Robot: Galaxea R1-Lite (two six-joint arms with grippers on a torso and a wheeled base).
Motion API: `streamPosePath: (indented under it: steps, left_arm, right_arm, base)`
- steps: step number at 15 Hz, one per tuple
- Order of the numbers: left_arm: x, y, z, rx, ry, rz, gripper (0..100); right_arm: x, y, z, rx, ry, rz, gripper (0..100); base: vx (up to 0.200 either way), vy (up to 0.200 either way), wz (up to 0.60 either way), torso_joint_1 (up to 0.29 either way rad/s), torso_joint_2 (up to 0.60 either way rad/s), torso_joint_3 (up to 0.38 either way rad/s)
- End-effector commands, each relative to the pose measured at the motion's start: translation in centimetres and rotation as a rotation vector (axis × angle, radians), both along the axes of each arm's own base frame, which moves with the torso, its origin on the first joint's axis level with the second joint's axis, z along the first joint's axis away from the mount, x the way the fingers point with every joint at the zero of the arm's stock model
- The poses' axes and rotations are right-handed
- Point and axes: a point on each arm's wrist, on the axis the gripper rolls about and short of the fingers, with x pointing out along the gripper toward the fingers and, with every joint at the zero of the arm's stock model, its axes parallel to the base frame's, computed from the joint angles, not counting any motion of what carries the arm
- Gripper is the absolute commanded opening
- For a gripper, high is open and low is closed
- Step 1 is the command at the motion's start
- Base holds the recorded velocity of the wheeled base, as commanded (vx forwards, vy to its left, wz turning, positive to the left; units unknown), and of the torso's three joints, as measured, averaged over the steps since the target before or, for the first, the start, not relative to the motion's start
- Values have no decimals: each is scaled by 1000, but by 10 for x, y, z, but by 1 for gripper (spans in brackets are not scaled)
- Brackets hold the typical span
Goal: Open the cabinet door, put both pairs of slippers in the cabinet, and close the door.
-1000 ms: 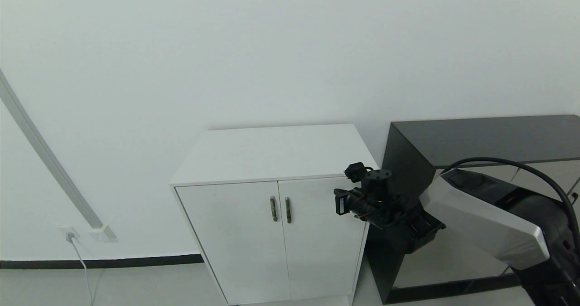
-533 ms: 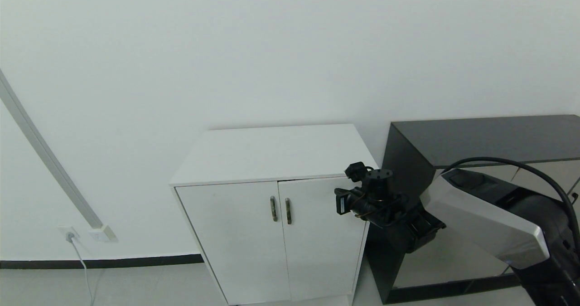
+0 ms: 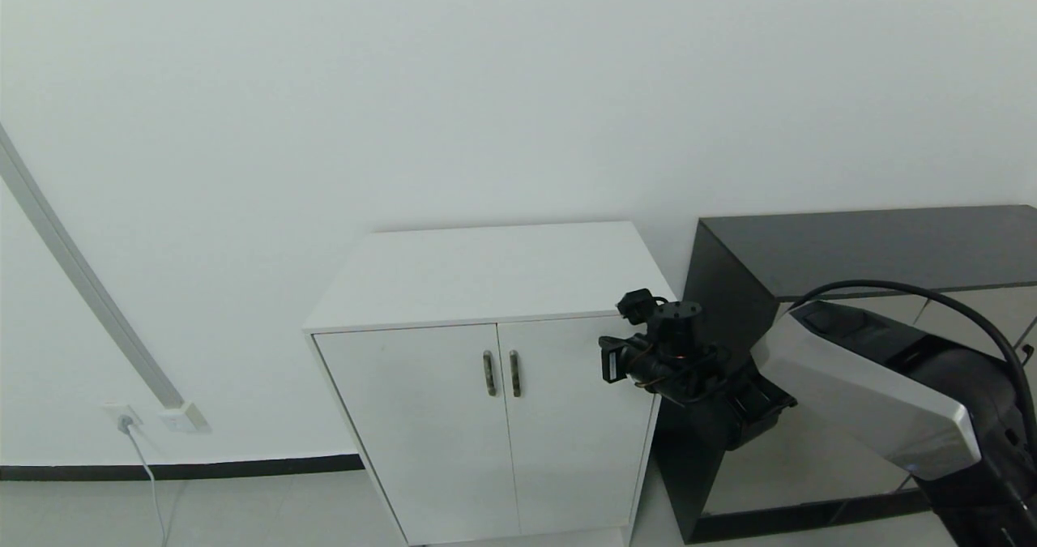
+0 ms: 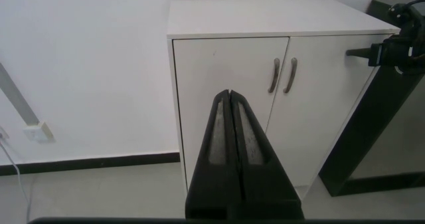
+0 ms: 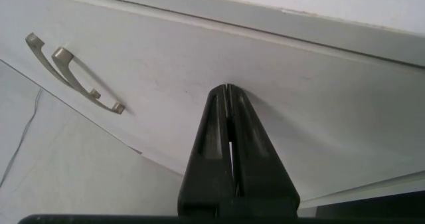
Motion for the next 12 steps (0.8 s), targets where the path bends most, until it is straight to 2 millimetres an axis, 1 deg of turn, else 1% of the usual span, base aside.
streamPosePath:
  steps: [1,5,12]
  left_arm:
    - [0,0,0,0,1,0,0]
    - [0,0,0,0,1,0,0]
    - [0,0,0,0,1,0,0]
  right_arm:
    - [0,0,0,1,-2,1,0]
    - [4,-3,2,5,-8,-8,0]
    - [4,-4,2,6,-10,-11,0]
  base:
    - [0,0,0,0,0,0]
    - [0,0,0,0,0,0]
    - [0,0,0,0,0,0]
